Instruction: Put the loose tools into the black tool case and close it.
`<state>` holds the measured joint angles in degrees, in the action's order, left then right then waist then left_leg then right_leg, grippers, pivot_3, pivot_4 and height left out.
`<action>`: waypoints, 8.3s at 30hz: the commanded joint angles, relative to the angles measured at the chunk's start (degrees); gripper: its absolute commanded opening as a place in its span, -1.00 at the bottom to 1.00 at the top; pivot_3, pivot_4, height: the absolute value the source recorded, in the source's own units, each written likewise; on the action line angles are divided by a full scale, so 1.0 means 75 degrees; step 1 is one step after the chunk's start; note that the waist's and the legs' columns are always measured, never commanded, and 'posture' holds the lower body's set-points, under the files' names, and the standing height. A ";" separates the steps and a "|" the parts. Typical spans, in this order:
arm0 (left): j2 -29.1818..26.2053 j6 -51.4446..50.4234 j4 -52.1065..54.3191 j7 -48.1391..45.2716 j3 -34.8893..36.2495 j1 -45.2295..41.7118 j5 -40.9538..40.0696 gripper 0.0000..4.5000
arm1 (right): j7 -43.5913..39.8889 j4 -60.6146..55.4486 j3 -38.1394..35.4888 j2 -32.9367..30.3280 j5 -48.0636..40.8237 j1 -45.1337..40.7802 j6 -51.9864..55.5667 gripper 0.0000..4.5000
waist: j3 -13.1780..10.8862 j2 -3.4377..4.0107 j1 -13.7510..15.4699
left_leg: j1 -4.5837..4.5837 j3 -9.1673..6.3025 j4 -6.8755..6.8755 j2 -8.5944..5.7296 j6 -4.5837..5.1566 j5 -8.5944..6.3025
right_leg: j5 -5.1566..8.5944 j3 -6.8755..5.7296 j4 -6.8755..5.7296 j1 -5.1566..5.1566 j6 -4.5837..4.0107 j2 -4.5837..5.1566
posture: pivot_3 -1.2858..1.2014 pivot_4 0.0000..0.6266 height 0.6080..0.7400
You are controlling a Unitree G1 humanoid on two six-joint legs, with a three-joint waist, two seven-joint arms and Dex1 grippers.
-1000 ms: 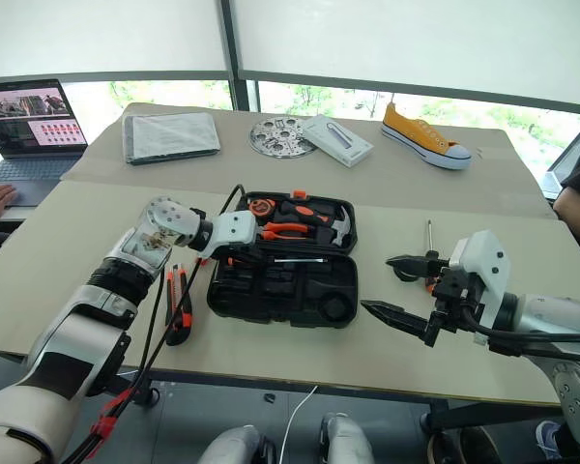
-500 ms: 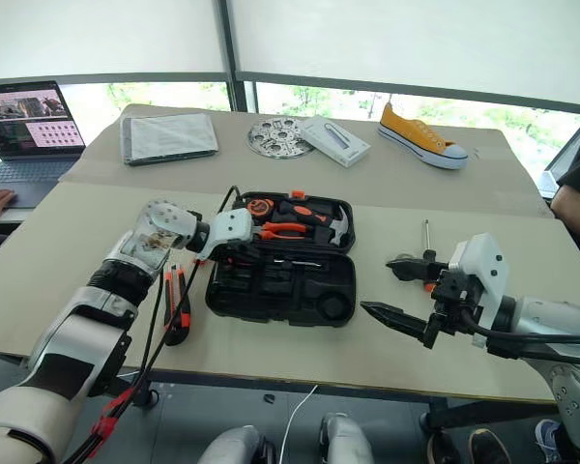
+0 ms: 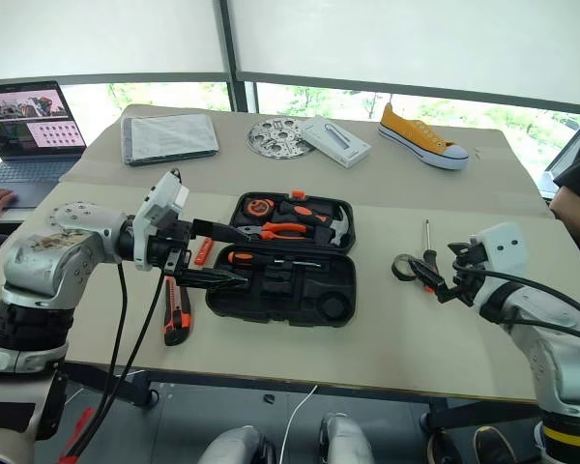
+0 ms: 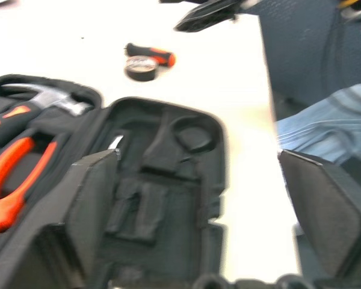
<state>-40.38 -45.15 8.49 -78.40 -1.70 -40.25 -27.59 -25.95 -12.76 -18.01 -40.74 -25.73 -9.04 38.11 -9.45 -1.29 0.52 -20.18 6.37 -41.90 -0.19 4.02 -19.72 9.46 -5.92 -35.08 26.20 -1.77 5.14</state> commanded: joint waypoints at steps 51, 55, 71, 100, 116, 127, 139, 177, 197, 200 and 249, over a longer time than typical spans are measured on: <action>-0.0269 0.1038 0.0052 0.0769 -0.0519 -0.0143 -0.0197 1.00 | 0.0952 0.1638 0.0366 0.1217 0.1315 -0.0908 -0.0325 -0.56 | 0.0002 0.0036 -0.0165 | 0.0048 0.0025 0.0031 0.0012 -0.0040 0.0018 | -0.0005 0.0055 -0.0010 -0.0007 -0.0048 -0.0084 | 0.03 -0.52 0.89; -0.0272 0.1037 0.0029 0.0764 -0.0543 -0.0197 -0.0195 1.00 | 0.0936 0.1857 0.0536 0.1131 0.1605 -0.0910 -0.0470 -0.04 | 0.0001 0.0035 -0.0164 | 0.0048 0.0025 0.0032 0.0012 -0.0040 0.0018 | -0.0001 0.0055 -0.0009 -0.0007 -0.0042 -0.0085 | 0.03 -0.52 0.89; -0.0236 0.1204 -0.0111 0.0959 -0.0498 -0.0227 -0.0175 1.00 | 0.0495 0.2693 0.0406 0.0873 0.1648 -0.1332 -0.1306 -0.56 | 0.0000 0.0038 -0.0165 | 0.0044 0.0026 0.0032 0.0011 -0.0039 0.0018 | -0.0001 0.0055 -0.0007 -0.0006 -0.0041 -0.0083 | 0.03 -0.52 0.89; -0.2752 0.0125 0.2399 0.1530 0.2784 0.4249 -0.1154 1.00 | -0.5186 0.4259 0.4687 0.1028 0.3079 -0.4579 -0.5106 -0.56 | -0.0045 0.0083 -0.0134 | 0.0080 0.0027 0.0125 0.0017 -0.0099 0.0047 | 0.0022 0.0041 -0.0009 0.0008 -0.0101 -0.0038 | 0.03 -0.52 0.89; -0.2779 0.0291 0.2126 0.1828 0.2449 0.3788 -0.1213 1.00 | -0.5622 0.4512 0.4514 0.0808 0.3147 -0.4368 -0.5504 -0.56 | -0.0044 0.0083 -0.0182 | 0.0093 0.0027 0.0127 0.0022 -0.0103 0.0048 | 0.0025 0.0043 -0.0017 0.0005 -0.0105 -0.0048 | 0.03 -0.52 0.89; -0.2761 0.0413 0.1993 0.1815 0.2261 0.3605 -0.1178 1.00 | -0.5665 0.4068 0.4106 0.0956 0.2605 -0.4351 -0.4583 0.98 | -0.0044 0.0083 -0.0191 | 0.0100 0.0028 0.0133 0.0022 -0.0105 0.0049 | 0.0027 0.0045 -0.0020 0.0003 -0.0110 -0.0048 | 0.03 -0.52 0.89; -0.2742 0.0574 0.1898 0.1819 0.2136 0.3579 -0.1124 1.00 | -0.5262 0.3401 0.4265 0.1864 0.2366 -0.4486 -0.3355 -0.43 | -0.0044 0.0083 -0.0204 | 0.0100 0.0028 0.0135 0.0023 -0.0106 0.0048 | 0.0027 0.0044 -0.0024 0.0006 -0.0112 -0.0051 | 0.03 -0.52 0.89; -0.0298 -0.1300 0.3435 0.5083 0.6663 0.8177 -0.1129 1.00 | -0.6285 0.0170 0.2408 0.0529 -0.0793 -0.4320 -0.0319 0.39 | -0.0045 0.0084 -0.0175 | 0.0112 0.0025 0.0159 0.0058 -0.0128 0.0037 | 0.0032 0.0048 -0.0009 0.0009 -0.0130 -0.0065 | 0.03 -0.52 0.89; -0.0830 -0.5018 0.0801 0.8062 0.2940 0.1503 -0.1193 1.00 | -0.5134 -0.1154 0.2567 0.0310 -0.0900 -0.3355 -0.0466 0.97 | -0.0027 0.0034 0.0013 | 0.0114 0.0019 0.0155 0.0022 -0.0127 0.0036 | 0.0026 0.0041 -0.0026 -0.0001 -0.0138 -0.0092 | 0.03 -0.52 0.89; -0.0680 -0.4671 -0.0311 0.8055 0.1808 0.0452 -0.0660 1.00 | -0.4839 -0.1418 0.2540 0.0313 -0.0929 -0.3171 -0.0425 0.97 | -0.0028 0.0030 -0.0013 | 0.0111 0.0020 0.0157 0.0016 -0.0128 0.0036 | 0.0025 0.0034 -0.0035 0.0000 -0.0139 -0.0097 | 0.03 -0.52 0.89; -0.1141 0.1762 -0.1576 -0.0482 -0.2441 -0.1257 0.1814 -0.80 | -0.3338 -0.3387 0.1495 -0.1037 -0.1930 -0.0796 0.0315 1.00 | -0.0053 -0.0016 0.0023 | 0.0066 0.0031 0.0100 0.0015 -0.0130 0.0045 | 0.0075 0.0010 -0.0058 0.0008 -0.0060 -0.0002 | 0.03 -0.52 0.89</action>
<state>-49.22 -34.67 -3.51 -80.58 -18.40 -49.11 -16.20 -51.96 -36.15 -4.54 -48.39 -39.30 -14.71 40.65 -9.85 -1.41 0.69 -19.73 6.60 -41.25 -0.06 3.06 -19.37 10.02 -5.85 -35.53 26.27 -2.21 5.07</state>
